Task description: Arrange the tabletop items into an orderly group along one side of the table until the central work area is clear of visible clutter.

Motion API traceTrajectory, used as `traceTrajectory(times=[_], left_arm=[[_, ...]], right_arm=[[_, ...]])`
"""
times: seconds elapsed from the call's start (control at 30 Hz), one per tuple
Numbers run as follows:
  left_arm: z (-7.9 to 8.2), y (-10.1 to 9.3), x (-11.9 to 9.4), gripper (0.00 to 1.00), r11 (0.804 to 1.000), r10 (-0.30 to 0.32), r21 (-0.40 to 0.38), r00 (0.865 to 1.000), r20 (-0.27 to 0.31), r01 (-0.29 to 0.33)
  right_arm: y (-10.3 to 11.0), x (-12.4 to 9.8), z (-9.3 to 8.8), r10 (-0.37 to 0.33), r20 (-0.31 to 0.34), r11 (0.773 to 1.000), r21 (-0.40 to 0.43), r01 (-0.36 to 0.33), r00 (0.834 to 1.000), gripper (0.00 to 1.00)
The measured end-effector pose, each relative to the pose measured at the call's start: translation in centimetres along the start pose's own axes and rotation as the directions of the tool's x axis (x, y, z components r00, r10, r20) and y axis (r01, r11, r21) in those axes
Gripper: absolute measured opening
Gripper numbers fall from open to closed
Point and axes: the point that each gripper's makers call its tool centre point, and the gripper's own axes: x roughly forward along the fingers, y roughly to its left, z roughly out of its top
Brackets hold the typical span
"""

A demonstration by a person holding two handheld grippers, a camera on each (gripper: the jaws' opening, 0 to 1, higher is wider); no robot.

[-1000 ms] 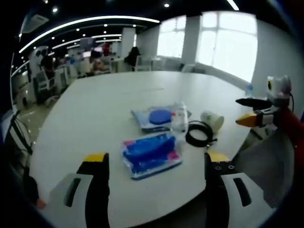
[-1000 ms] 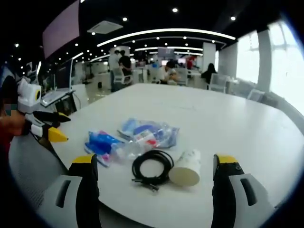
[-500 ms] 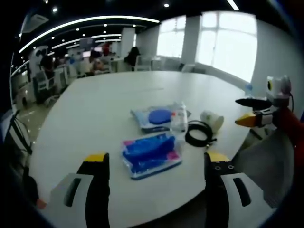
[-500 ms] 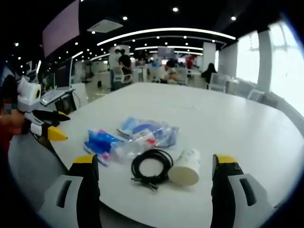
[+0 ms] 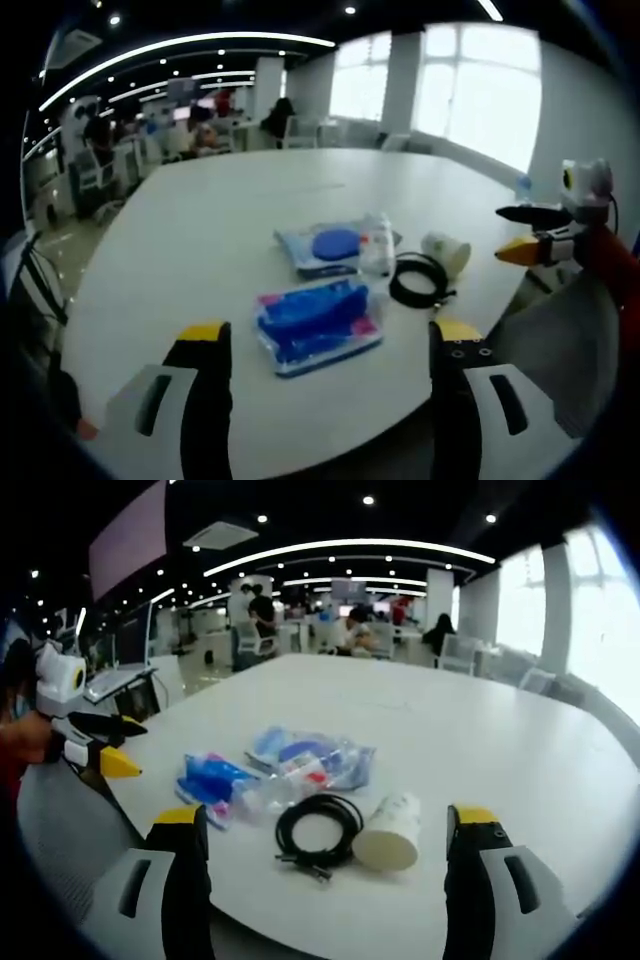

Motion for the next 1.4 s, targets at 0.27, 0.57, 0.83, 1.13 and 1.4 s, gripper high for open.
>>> traceTrajectory(times=[0.27,0.57,0.83,1.13,1.4], left_arm=[[-0.05,0.01,0.02,0.77,1.000,0.000,0.002,1.000,-0.004,0.000],[-0.10,-0.02,0.01,0.77,1.000,0.000,0.003,1.000,-0.006,0.000],[-0.16,-0.07,0.02,0.76,1.000,-0.003,0.003,1.000,-0.008,0.003],[-0.22,-0.15,0.03,0.76,1.000,-0.007,0.001,1.000,-0.010,0.007],[-0.24,-0.16,0.03,0.75,1.000,-0.009,0.002,1.000,-0.012,0.009]], right_arm=[[0.10,0.06,0.00,0.004,-0.010,1.000,-0.019,-0.005,1.000,0.98],[-0.05,-0.08,0.03,0.001,-0.009,1.000,-0.017,-0.001,1.000,0.98],[-0.04,-0.05,0.00,0.001,-0.012,1.000,-0.019,-0.001,1.000,0.97],[-0.05,-0.07,-0.07,0.001,-0.015,1.000,-0.020,-0.001,1.000,0.97],[0.18,0.05,0.01,0.011,-0.022,0.999,-0.033,-0.012,1.000,0.97]])
